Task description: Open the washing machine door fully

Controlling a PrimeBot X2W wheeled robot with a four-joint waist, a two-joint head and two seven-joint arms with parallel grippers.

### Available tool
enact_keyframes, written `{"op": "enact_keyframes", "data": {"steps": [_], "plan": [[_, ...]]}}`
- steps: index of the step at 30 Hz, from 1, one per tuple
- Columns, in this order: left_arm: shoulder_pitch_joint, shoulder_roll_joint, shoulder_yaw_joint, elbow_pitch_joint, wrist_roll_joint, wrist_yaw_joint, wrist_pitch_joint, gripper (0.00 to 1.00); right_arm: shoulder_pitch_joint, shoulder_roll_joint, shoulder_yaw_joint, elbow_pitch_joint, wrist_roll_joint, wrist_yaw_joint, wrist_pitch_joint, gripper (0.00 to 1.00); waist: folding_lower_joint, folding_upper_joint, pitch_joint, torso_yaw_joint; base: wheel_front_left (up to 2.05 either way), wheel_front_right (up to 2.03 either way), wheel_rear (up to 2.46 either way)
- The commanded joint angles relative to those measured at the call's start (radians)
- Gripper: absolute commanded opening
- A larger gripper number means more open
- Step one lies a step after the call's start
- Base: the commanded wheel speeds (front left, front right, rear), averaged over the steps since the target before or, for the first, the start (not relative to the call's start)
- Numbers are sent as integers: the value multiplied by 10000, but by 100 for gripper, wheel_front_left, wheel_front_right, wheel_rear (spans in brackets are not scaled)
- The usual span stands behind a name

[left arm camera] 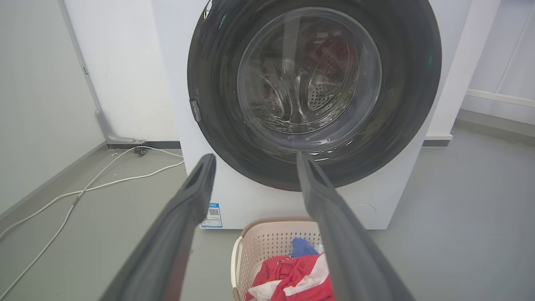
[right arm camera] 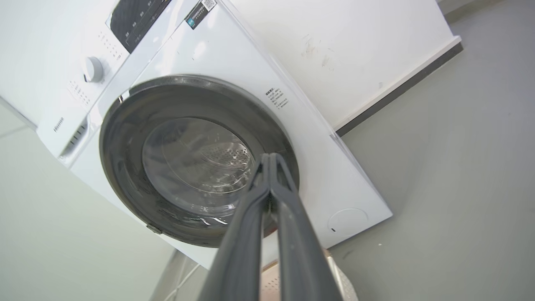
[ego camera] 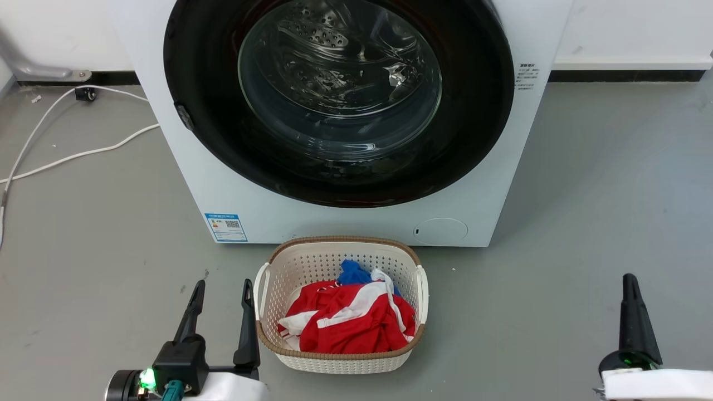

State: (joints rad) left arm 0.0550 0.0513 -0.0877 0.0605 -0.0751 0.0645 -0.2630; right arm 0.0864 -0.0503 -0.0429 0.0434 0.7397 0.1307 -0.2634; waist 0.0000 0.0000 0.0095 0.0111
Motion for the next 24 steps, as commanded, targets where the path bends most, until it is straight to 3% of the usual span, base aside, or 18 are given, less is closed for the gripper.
{"op": "enact_keyframes", "data": {"steps": [1,7,13,17,24], "plan": [[71,-14,26,12,-18,7,-28,100,-138,5,-33,127,1028,1,-21,0,0,0,1,-8,0,0,0],[58,-15,20,51,-32,-2,-28,100,-240,2,389,431,5301,1,-21,0,0,0,-2,2,0,0,0],[82,-15,28,71,-47,7,-28,100,-91,-4,1056,-115,8334,1,196,0,0,0,-7,-16,0,0,0],[72,-15,28,70,-33,21,-28,100,135,-2,888,-550,9483,1,1021,0,0,0,2,-29,0,0,0],[42,-15,32,95,59,107,-28,100,427,4,358,-848,10197,1,2581,0,0,0,4,-23,0,0,0]]}}
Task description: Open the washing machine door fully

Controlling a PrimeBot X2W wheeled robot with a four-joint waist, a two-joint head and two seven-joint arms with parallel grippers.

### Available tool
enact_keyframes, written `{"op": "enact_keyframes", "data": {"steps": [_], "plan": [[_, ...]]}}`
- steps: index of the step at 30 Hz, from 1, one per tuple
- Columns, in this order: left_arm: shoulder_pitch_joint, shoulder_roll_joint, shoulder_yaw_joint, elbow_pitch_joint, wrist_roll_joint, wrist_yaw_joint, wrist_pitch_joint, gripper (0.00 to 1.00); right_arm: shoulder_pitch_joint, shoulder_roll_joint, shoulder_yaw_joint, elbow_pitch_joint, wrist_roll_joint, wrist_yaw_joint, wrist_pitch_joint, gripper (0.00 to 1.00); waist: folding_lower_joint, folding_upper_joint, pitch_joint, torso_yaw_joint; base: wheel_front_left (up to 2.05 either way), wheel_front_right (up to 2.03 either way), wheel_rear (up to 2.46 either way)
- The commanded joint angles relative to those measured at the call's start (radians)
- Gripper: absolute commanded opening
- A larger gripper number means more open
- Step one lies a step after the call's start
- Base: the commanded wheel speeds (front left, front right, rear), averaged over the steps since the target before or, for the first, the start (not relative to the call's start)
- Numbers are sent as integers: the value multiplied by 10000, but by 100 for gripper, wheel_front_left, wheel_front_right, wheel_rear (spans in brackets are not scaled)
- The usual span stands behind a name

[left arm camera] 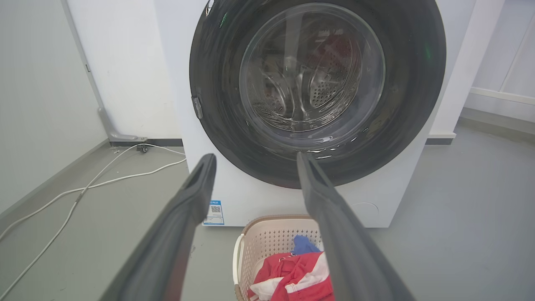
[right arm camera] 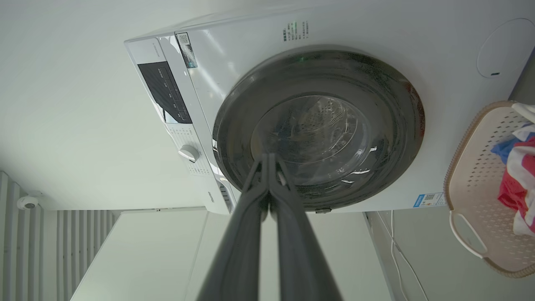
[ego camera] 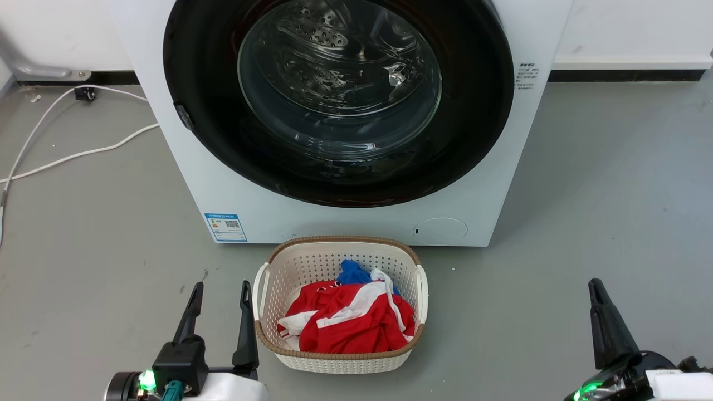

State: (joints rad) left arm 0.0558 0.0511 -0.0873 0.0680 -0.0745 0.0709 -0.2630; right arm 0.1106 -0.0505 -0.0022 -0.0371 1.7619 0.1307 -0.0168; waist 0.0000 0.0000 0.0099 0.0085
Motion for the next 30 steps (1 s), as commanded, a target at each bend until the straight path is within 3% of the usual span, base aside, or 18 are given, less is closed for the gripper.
{"op": "enact_keyframes", "data": {"steps": [1,8,23,30], "plan": [[37,-13,31,21,59,48,-28,100,201,7,-89,-52,-32,1,318,0,0,0,-2,2,0,0,0],[58,-13,60,61,65,87,-28,100,349,7,-332,-93,-88,2,1104,0,0,0,4,19,0,0,0],[61,-13,41,-74,161,190,-28,100,260,6,-404,-51,-132,2,1095,0,0,0,51,42,0,0,0],[-52,-13,16,-124,195,231,-28,100,-581,3,-1083,307,-257,2,1198,0,0,0,212,66,0,0,0]]}}
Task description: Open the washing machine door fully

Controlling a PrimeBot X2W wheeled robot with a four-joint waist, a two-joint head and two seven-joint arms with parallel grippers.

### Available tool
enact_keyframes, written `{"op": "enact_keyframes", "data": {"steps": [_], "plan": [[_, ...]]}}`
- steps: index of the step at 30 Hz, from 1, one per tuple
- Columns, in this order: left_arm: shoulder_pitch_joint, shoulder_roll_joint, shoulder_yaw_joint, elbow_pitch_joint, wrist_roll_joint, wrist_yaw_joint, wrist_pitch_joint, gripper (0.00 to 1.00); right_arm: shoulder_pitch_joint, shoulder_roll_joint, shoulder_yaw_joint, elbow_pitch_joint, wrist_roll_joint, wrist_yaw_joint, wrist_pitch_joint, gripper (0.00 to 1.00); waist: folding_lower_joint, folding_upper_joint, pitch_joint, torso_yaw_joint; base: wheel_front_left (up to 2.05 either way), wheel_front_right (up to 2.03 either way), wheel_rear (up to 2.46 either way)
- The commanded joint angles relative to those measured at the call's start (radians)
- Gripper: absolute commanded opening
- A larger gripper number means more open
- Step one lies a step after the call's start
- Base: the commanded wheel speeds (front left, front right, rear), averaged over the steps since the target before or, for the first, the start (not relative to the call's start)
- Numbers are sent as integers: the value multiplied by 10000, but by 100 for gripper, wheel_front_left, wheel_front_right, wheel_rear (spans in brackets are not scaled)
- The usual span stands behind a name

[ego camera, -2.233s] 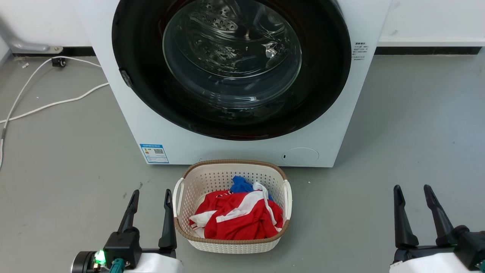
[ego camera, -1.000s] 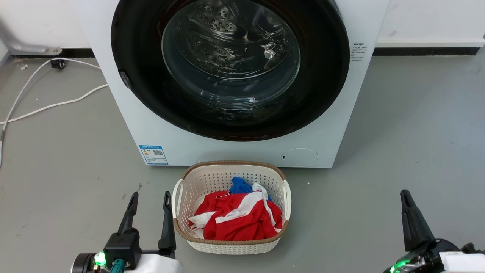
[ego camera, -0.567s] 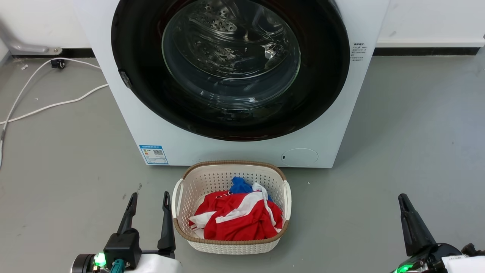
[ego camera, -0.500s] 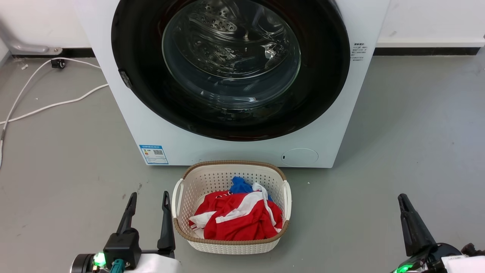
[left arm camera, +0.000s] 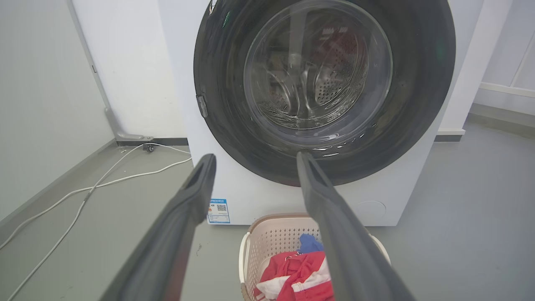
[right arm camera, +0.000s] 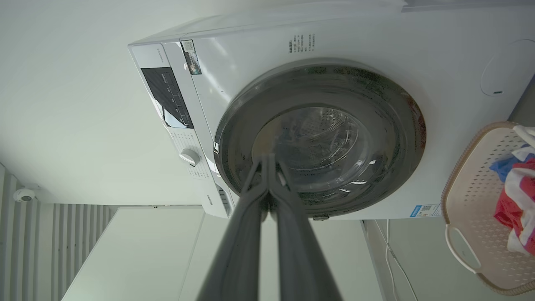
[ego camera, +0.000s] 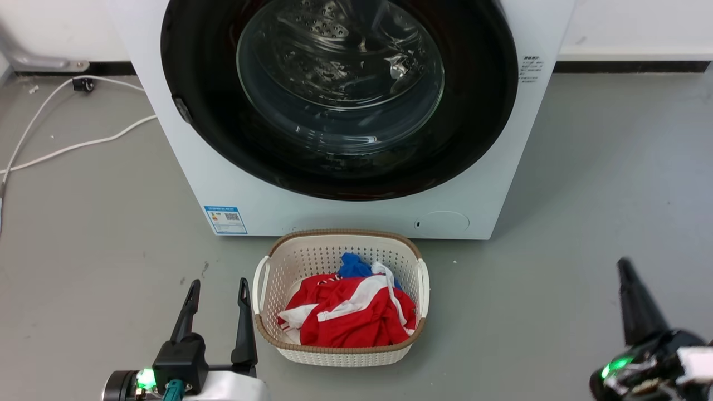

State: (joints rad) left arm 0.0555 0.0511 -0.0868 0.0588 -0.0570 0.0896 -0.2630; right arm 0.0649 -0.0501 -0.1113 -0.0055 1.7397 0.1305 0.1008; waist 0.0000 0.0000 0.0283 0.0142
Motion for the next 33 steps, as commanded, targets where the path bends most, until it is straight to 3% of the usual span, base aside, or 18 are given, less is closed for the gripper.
{"op": "enact_keyframes", "data": {"steps": [1,7,15,26,33], "plan": [[-115,-13,6,-41,28,42,-28,100,-349,-8,-158,73,-59,4,82,0,0,0,89,24,0,0,0],[-556,-12,-2,-158,97,-31,-28,100,-2173,-416,-1233,711,39,4,562,0,0,0,743,224,0,0,0],[-1425,-15,216,-453,262,-159,-28,100,-5080,-1292,-1890,1862,148,3,1467,0,0,0,2179,384,0,0,0],[-2899,-12,295,-825,369,-419,-28,100,-9155,-2837,-1105,3826,-753,4,2358,0,0,0,4448,582,0,0,0],[-3636,-14,252,-905,312,-515,-28,100,-11262,-3430,-249,4897,-1310,3,2960,0,0,0,5459,683,0,0,0]]}}
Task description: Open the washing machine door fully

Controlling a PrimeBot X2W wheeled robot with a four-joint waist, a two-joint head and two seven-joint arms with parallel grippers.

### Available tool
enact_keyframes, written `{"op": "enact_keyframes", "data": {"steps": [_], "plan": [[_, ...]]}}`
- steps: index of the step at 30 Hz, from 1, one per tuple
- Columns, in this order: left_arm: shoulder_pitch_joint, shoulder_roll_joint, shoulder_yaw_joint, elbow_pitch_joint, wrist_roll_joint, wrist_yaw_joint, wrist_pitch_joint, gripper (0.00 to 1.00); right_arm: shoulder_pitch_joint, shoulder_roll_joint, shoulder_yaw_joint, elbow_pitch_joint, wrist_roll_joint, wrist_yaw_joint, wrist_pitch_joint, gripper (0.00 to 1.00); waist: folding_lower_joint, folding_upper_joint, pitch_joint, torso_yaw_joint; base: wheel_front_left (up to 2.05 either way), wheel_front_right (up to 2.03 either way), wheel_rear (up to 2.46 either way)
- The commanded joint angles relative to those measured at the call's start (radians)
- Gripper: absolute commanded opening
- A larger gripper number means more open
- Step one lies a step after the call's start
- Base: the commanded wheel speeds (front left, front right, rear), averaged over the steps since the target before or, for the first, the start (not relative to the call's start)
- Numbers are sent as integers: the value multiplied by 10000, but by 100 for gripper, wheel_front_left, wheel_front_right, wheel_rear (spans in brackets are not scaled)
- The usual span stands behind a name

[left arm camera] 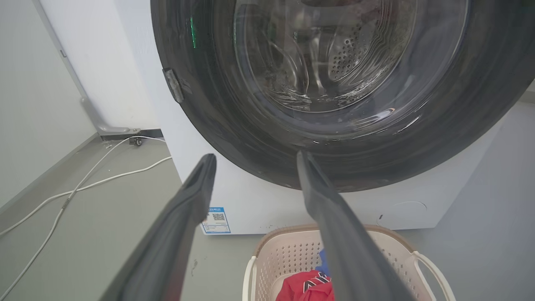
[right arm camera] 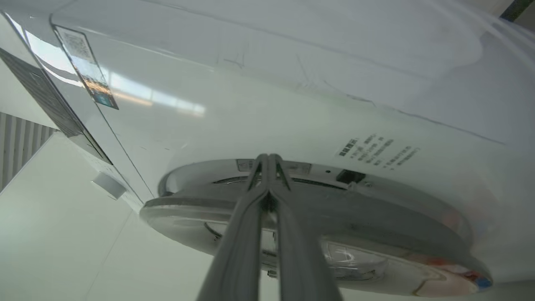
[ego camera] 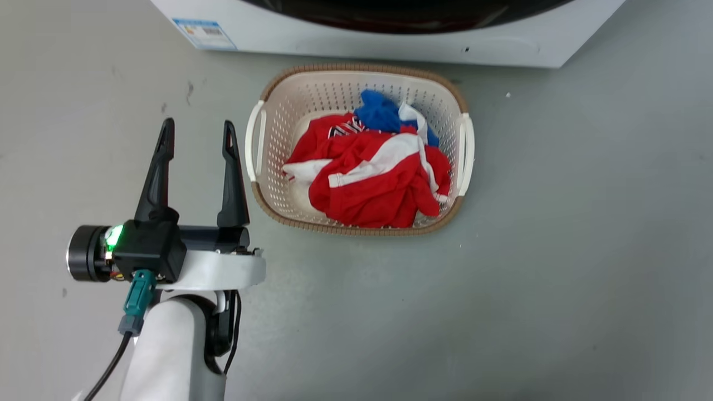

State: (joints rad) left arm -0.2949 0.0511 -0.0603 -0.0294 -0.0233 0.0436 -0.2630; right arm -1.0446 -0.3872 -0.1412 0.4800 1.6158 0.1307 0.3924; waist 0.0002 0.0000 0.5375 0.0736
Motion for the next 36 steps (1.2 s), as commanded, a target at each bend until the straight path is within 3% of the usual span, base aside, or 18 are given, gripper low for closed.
{"op": "enact_keyframes", "data": {"steps": [1,14,36], "plan": [[-213,-14,-51,-13,-56,-69,-27,100,-417,-157,217,217,-235,2,116,0,-2,0,471,119,0,0,0],[-628,-15,-431,14,-351,141,-27,100,-2209,-422,1734,1189,-1225,2,1633,0,-2,0,1063,505,0,0,0],[-345,-14,-206,199,-245,90,-27,100,-950,149,2764,-11,-1447,27,3287,0,-2,0,481,90,0,0,0]]}}
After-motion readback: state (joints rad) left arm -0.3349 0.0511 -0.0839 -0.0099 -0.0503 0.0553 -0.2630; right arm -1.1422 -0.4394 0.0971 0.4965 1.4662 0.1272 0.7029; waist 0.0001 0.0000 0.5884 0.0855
